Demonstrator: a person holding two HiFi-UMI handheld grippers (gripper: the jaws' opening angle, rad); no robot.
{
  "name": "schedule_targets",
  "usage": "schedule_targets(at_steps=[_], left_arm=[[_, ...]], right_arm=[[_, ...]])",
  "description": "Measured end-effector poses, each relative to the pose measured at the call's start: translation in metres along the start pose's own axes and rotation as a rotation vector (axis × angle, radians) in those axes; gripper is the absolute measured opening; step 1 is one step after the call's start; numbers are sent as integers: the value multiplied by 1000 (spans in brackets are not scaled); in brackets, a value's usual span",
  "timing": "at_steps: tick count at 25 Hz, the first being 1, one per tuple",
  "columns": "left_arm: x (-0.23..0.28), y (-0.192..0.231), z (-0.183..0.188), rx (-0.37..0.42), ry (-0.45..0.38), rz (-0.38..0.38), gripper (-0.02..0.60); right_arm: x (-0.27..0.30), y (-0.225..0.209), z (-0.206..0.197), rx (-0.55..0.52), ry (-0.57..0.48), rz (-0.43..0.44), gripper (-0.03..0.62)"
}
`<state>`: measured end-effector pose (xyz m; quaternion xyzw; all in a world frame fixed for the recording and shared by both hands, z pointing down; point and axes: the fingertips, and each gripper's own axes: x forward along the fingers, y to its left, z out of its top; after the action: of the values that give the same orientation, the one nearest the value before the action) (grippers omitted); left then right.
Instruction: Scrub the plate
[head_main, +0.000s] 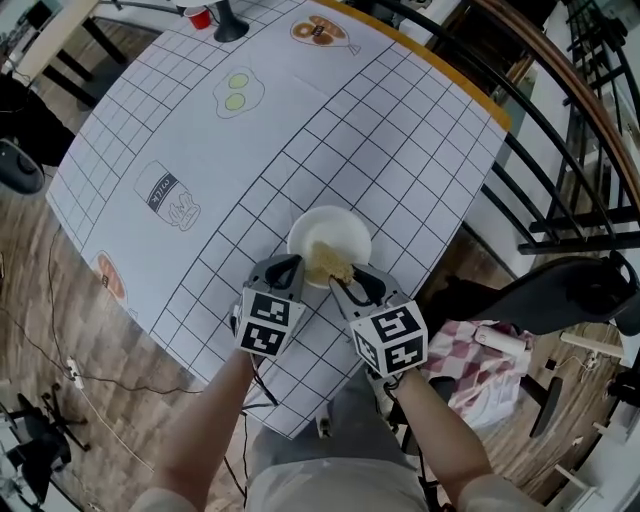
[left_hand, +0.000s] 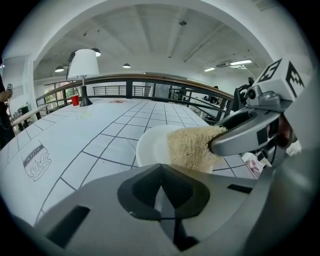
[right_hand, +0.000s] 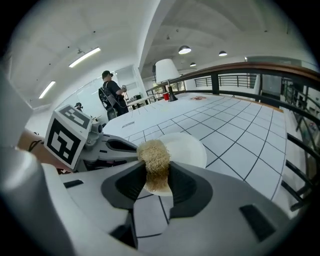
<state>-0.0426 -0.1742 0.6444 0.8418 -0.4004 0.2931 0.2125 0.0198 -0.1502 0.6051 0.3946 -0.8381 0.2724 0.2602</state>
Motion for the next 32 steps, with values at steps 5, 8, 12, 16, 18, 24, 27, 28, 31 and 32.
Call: schedule_targets(at_steps=[5,8,12,16,18,24,27,28,31,32], left_arm=[[-2,-1,-3,-12,19,-15,14],[-3,-2,-2,-26,15,-25,15],[-3,-2,-1,-23,18,-25,14],[-3,-4,0,-23,27,-50,15],[-3,-7,0,-33,39,-69,15],[-3,-10,-5,-40,57,-69,15],[-3,-9,-2,-37,45,-69,15],[-2,-8,-1,-34,44,-69,14],[-1,-4,3,-28,40,-65,15],[-1,-3,4,-23,37,-64,14]], right_arm=[[-2,-11,-2,-38,35,14,135],[-10,-32,0,-33,30,-36,135],[-23,-71,8,-6,0,-128,135],[-30,-87,16,-5,-22,-142,136],[-36,-77,27,-31,-62,-116,135],[-38,-2,25,-95,-76,116,135],[-27,18,-3,-124,11,134,135],[-24,19,-11,-122,32,129,135],[-17,16,-23,-75,46,123,135],[-16,15,-23,-60,41,125,133]])
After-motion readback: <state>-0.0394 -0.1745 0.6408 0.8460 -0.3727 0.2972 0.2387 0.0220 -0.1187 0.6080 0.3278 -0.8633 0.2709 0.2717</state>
